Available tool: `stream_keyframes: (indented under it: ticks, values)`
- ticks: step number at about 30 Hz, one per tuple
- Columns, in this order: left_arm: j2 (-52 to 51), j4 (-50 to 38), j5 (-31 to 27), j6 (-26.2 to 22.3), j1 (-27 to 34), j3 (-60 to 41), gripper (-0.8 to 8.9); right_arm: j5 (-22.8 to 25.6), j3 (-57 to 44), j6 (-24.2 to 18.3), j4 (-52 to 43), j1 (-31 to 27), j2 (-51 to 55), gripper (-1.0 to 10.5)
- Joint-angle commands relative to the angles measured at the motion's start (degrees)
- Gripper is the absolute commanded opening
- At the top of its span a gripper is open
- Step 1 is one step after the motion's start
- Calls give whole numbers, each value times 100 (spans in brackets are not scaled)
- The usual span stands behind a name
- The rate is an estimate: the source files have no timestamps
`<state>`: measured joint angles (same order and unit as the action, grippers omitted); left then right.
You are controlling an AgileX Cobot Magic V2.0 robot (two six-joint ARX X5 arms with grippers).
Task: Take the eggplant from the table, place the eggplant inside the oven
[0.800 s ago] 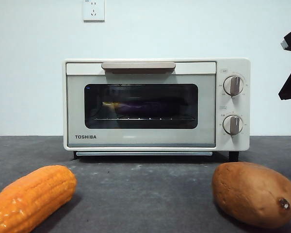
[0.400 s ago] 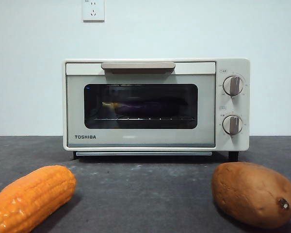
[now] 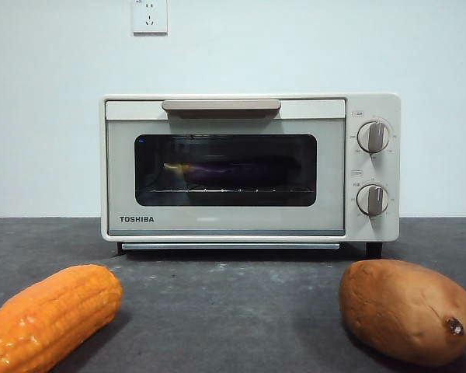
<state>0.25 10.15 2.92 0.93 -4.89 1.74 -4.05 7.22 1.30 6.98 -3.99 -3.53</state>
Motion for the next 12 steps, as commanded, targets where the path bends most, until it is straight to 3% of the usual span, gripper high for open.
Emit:
stream_keyframes:
  ticks: [1,5,12]
  values:
    - [-7,-39,0,-42,4,-149,4,-212,-304,9,-66,-11,118,6]
    - [-7,-39,0,-42,4,-149,4,-413,-664,245,107,-11,308,6]
    - [-7,-85,0,-39,0,-149,4,-302,-638,295,162,0,332,6]
